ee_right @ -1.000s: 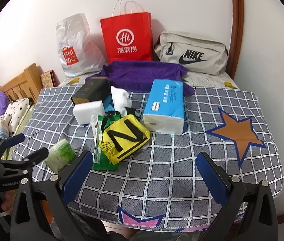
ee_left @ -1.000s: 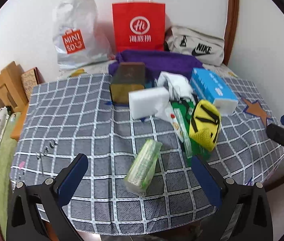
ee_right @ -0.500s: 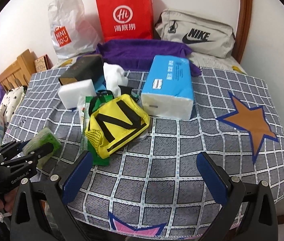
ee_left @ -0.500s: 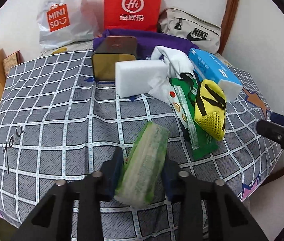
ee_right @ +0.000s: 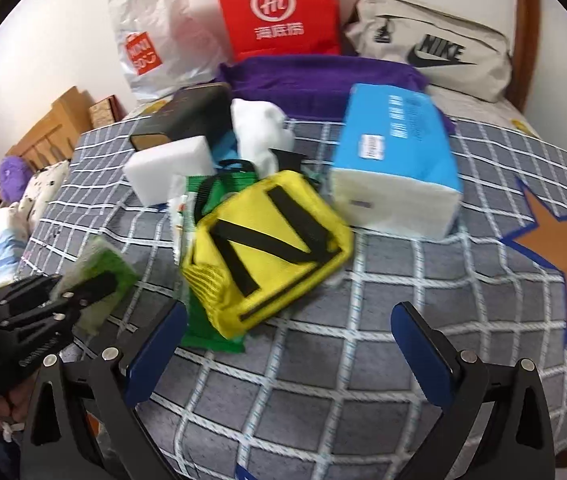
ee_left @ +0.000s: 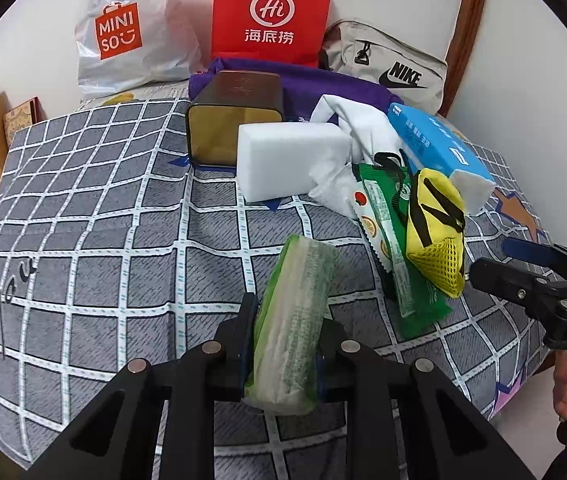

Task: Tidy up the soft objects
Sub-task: 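Grasp the green-and-white wrapped package with the left gripper while the right tool reaches the yellow N bag, then close the right gripper on the yellow N bag while the left gripper lifts the package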

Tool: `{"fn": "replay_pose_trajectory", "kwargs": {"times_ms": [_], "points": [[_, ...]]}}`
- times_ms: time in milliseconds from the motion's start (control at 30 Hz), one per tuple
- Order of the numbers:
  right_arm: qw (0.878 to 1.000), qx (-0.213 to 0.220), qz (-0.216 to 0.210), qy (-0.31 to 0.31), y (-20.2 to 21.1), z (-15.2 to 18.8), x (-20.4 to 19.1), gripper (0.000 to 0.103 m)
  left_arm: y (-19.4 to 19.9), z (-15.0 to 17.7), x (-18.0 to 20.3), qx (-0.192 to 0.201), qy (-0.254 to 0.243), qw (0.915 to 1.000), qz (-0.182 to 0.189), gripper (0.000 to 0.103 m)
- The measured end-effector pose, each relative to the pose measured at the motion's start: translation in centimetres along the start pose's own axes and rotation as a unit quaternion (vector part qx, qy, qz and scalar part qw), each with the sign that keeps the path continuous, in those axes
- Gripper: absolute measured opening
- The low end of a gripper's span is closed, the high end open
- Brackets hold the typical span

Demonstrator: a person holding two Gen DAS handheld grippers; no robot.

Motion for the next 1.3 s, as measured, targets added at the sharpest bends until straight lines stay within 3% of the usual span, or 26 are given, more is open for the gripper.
{"fn": "replay_pose_trajectory", "kwargs": {"times_ms": [167,300,467,833,900,1033,1100,1167,1300], "points": [[1.000,0.001,-0.016,0.020,-1.2,-0.3,-1.2,0.096,-0.7,0.4,-0.3,0.017,0.015,0.9997,0.010,0.022],[0.999,-0.010,-0.022,0.041,-2.3,0.1,-2.7,0.078,-0.7,0.4,-0.6,0.030,0.033,0.9987,0.026,0.022],[0.998,0.008,-0.005,0.063,-2.4,-0.1,-3.3,0.066,-0.6,0.4,-0.9,0.045,0.064,0.9959,0.046,0.022],[0.997,0.006,0.004,0.076,-2.8,-0.4,-3.1,0.066,-0.5,0.6,-0.4,0.051,0.055,0.9956,0.056,0.030],[0.997,0.006,0.003,0.074,-2.8,-0.4,-3.1,0.066,-0.6,0.6,0.0,0.045,0.044,0.9961,0.061,0.037],[0.997,0.005,0.004,0.075,-2.8,-0.5,-3.0,0.066,-0.9,0.7,0.8,0.035,0.009,0.9989,0.029,0.039],[0.997,0.007,0.004,0.077,-2.6,-0.5,-3.0,0.066,-0.9,0.7,0.8,0.033,-0.005,0.9993,0.016,0.036],[0.997,0.014,0.003,0.082,-2.1,-0.7,-3.1,0.065,-0.9,0.6,0.4,0.030,-0.006,0.9995,0.009,0.019],[0.996,0.036,0.000,0.086,-1.0,-1.4,-3.3,0.064,-0.6,0.4,-0.7,0.033,0.046,0.9969,0.055,0.017]]}}
Point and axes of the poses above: each gripper's, at about its wrist camera, not at the fingertips, and y roughly against the way its jaws point, x to its right, z to its underside, the point moved 10 cm from there along -y, roughly the way its jaws point, and after that the axes turned 11 degrees about z, right-handed, at the moved point
